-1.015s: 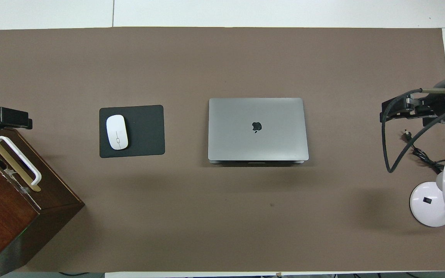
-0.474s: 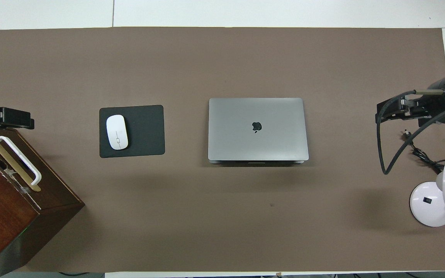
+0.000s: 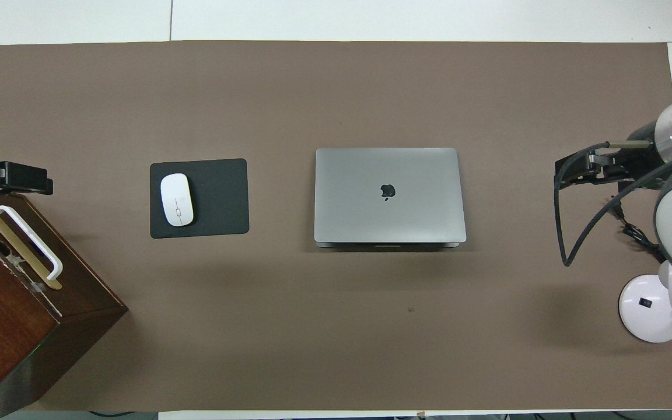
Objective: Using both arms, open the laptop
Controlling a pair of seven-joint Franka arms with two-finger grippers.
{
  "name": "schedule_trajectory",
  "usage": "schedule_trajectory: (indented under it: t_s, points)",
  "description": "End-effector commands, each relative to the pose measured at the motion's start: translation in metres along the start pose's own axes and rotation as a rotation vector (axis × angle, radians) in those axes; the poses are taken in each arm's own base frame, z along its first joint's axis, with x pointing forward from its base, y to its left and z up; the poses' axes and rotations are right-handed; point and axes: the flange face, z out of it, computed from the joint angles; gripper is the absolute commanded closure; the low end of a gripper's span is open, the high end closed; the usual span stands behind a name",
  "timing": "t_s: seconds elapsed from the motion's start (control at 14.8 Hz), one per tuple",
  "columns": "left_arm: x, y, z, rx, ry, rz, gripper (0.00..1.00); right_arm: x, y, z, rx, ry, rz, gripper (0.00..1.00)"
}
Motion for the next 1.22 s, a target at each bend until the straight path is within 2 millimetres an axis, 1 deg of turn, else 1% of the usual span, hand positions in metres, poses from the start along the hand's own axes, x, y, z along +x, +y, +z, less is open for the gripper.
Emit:
schedule_trajectory:
  t_s: [0.0, 0.07, 0.14, 0.27, 0.34, 0.41, 0.54, 0.74, 0.88, 1.08, 1.15]
  points:
    - [0.001, 0.005, -0.006, -0.012, 0.061, -0.008, 0.0, -0.017, 0.003, 0.009, 0.002, 0.005, -0.023, 0.0]
    - [0.003, 0.005, -0.005, -0.013, 0.081, -0.01, 0.11, -0.022, 0.004, 0.015, 0.002, -0.009, -0.037, 0.0]
    - [0.004, 0.004, 0.0, -0.013, 0.087, -0.013, 0.25, -0.028, 0.005, 0.022, 0.0, -0.024, -0.079, 0.0]
    - [0.0, 0.001, 0.002, -0.013, 0.084, -0.018, 0.62, -0.034, 0.007, 0.037, 0.0, -0.032, -0.178, 0.0]
    - [-0.001, 0.001, 0.004, -0.013, 0.081, -0.02, 0.84, -0.034, 0.007, 0.039, 0.001, -0.026, -0.209, 0.0]
    - [-0.002, 0.001, 0.005, -0.013, 0.076, -0.018, 1.0, -0.033, 0.007, 0.038, 0.001, -0.02, -0.217, 0.0]
    - [-0.005, 0.002, 0.007, -0.012, 0.07, -0.018, 1.0, -0.032, 0.007, 0.035, 0.002, -0.013, -0.214, 0.0]
    - [-0.006, 0.003, 0.008, -0.012, 0.061, -0.014, 1.0, -0.034, 0.005, 0.036, 0.001, -0.023, -0.225, 0.0]
    - [-0.006, 0.005, 0.009, -0.011, 0.061, -0.009, 1.0, -0.035, 0.005, 0.037, 0.001, -0.029, -0.269, 0.0]
    - [-0.009, 0.026, 0.009, -0.014, 0.058, 0.043, 1.0, -0.034, 0.005, 0.037, 0.003, -0.021, -0.28, 0.0]
    - [-0.01, 0.034, 0.013, -0.015, 0.059, 0.057, 1.0, -0.034, 0.006, 0.038, 0.003, -0.026, -0.284, 0.0]
